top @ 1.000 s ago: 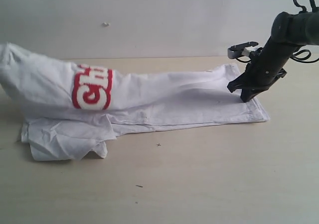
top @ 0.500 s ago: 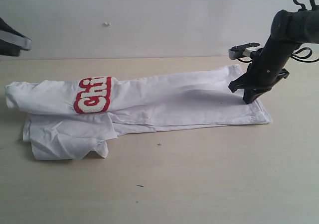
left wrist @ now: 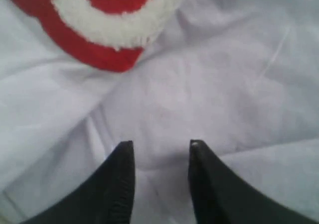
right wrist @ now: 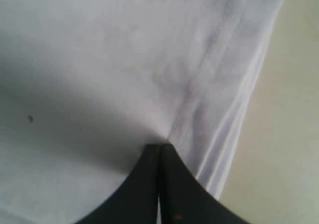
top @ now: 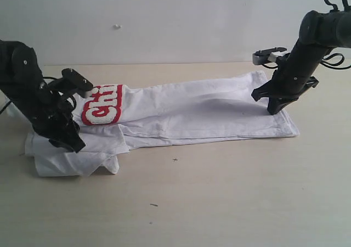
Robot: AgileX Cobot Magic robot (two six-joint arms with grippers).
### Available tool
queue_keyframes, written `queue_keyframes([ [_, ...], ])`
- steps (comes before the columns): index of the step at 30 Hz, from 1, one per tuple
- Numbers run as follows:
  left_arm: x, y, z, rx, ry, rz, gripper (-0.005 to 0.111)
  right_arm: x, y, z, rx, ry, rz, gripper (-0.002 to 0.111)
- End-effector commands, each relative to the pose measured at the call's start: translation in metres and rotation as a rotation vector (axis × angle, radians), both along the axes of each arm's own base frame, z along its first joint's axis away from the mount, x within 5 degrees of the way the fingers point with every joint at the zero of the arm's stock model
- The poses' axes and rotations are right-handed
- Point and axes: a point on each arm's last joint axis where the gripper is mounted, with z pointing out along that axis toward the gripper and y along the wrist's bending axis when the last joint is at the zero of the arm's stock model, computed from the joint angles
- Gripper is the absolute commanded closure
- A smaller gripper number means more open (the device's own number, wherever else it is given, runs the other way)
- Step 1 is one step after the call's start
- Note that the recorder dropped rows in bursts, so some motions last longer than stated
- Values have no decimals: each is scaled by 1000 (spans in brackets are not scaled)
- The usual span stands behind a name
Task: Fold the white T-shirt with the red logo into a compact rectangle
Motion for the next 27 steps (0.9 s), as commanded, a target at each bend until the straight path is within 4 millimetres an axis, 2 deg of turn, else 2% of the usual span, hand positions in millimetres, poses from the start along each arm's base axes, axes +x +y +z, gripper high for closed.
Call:
queue_keyframes([
  [1, -8, -1, -22, 47, 114, -31, 102, 0, -2, -3, 5, 9, -5, 108],
  [2, -12, 1, -25, 75, 156, -52, 106, 0, -2, -3, 5, 9, -5, 108],
  [8, -33, 9, -22, 161, 385, -129, 107, 0, -2, -3, 4, 5, -6, 108],
  [12, -51, 4, -13, 83, 567, -208, 107, 0, -1, -3, 8, 6, -14, 108],
  [14, -54, 5, -10, 82, 602, -232, 107, 0, 0, -2, 25, 10, -30, 108],
  [17, -53, 7, 3, 89, 561, -239, 107, -1, 1, -3, 33, 22, -31, 108],
  [21, -37, 11, 36, 27, 302, -189, 107, -1, 1, -3, 38, 28, -32, 108],
  [23, -25, 19, 52, -12, 130, -108, 107, -1, 1, -3, 38, 28, -32, 108],
  [25, -15, 31, 54, -45, 42, 20, 107, -2, 1, -3, 38, 33, -29, 108],
  [27, -12, 42, 45, -43, 54, 60, 106, -2, 1, -3, 39, 37, -29, 108],
])
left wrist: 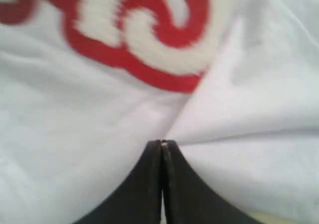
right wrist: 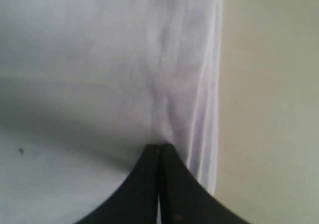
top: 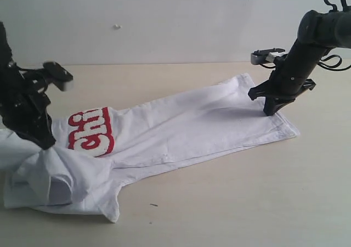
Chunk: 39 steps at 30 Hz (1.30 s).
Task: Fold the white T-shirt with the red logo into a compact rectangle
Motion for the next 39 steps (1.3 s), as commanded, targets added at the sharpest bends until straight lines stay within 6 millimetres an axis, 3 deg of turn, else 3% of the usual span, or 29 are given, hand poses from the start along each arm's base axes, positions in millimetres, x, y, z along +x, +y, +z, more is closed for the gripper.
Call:
queue_keyframes([
  [1, 13, 22, -12, -14, -51, 132, 104, -1, -2, -3, -5, 21, 2, 108],
  [5, 11, 22, -27, -59, 44, 113, 94, -1, -4, -3, -22, 21, 10, 108],
  [9, 1, 11, -20, -184, 126, -37, 78, -1, -6, -3, -46, 13, 20, 108],
  [15, 9, 21, -10, -79, 1, 61, 57, -1, -5, -3, -32, 15, 14, 108],
  [18, 22, 38, -12, 24, -125, 212, 56, -1, -4, -3, -22, 14, 9, 108],
  [22, 31, 52, -29, 69, -154, 273, 56, 0, -4, -3, -22, 11, 8, 108],
  [27, 40, 53, -59, 107, -166, 209, 56, 0, -4, -3, -25, 3, 17, 108],
  [33, 66, 59, -63, 76, -430, 330, 57, 0, -5, -3, -37, 6, 23, 108],
  [39, 83, 53, -68, 14, -608, 259, 57, 1, -5, -3, -41, -5, 23, 108],
])
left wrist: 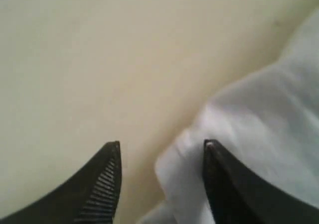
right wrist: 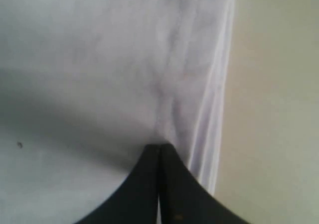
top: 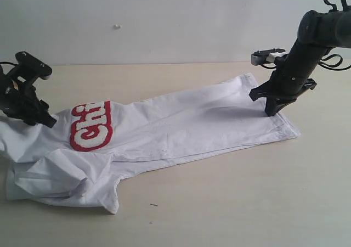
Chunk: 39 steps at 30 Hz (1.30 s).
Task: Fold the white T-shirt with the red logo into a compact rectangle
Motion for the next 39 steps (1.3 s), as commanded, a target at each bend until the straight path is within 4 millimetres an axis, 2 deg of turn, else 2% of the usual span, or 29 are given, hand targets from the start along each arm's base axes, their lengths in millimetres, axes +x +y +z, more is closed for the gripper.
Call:
queue_keyframes([
  [1, 14, -5, -3, -34, -154, -54, 57, 2, -4, -3, -23, -14, 10, 108],
  [6, 18, -8, -1, -54, -213, -71, 57, 2, -4, -3, -27, -19, 16, 108],
  [8, 15, -8, 8, -49, -196, -56, 57, 2, -4, -3, -27, -19, 18, 108],
  [11, 10, -6, 31, -66, -203, -4, 57, 2, -4, -3, -27, -19, 18, 108],
  [14, -2, -8, 58, -34, -156, 14, 59, 2, -4, -3, -25, -19, 17, 108],
  [17, -18, -13, 78, -30, -50, 40, 66, 2, -4, -3, -25, -17, 17, 108],
  [20, -41, -27, 87, -101, 140, -78, 70, 2, -3, -3, -18, -16, 15, 108],
  [21, -53, -36, 90, -188, 242, -159, 70, 2, -3, -3, -16, -14, 14, 108],
  [23, -69, -50, 92, -308, 378, -298, 70, 2, -3, -3, -14, -12, 13, 108],
  [26, -81, -66, 90, -376, 455, -309, 69, 2, -2, -2, -1, -11, 7, 108],
  [29, -97, -89, 76, -315, 487, -371, 65, 2, 0, -2, 16, -11, -1, 108],
  [33, -112, -118, 60, -140, 447, -418, 54, 2, 2, -2, 45, -12, -15, 108],
  [36, -119, -129, 57, -34, 433, -393, 46, 2, 2, -2, 47, -13, -16, 108],
  [39, -132, -139, 52, 39, 443, -429, 46, 2, 2, -2, 49, -13, -17, 108],
])
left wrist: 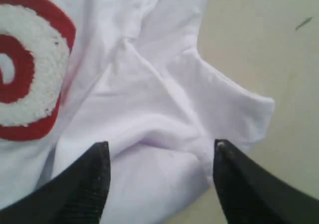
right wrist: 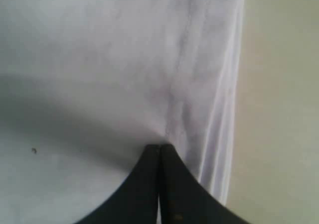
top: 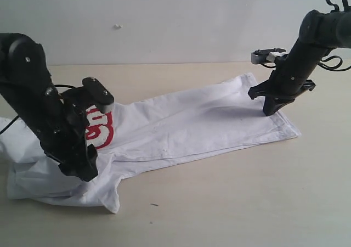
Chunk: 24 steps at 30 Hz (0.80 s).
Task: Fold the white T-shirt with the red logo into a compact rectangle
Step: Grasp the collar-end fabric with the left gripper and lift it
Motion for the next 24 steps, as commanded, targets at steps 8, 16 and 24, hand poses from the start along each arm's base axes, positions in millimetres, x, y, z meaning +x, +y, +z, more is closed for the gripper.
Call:
queue_keyframes([
  [8, -23, -3, -27, 309, -261, -74, 46, 1, 0, -2, 27, -2, -10, 108],
  [16, -26, -10, -25, 307, -267, -106, 88, 2, 1, -2, 30, -7, -13, 108],
  [24, -25, -12, 12, 265, -376, -164, 107, 1, 1, -2, 30, -5, -12, 108],
])
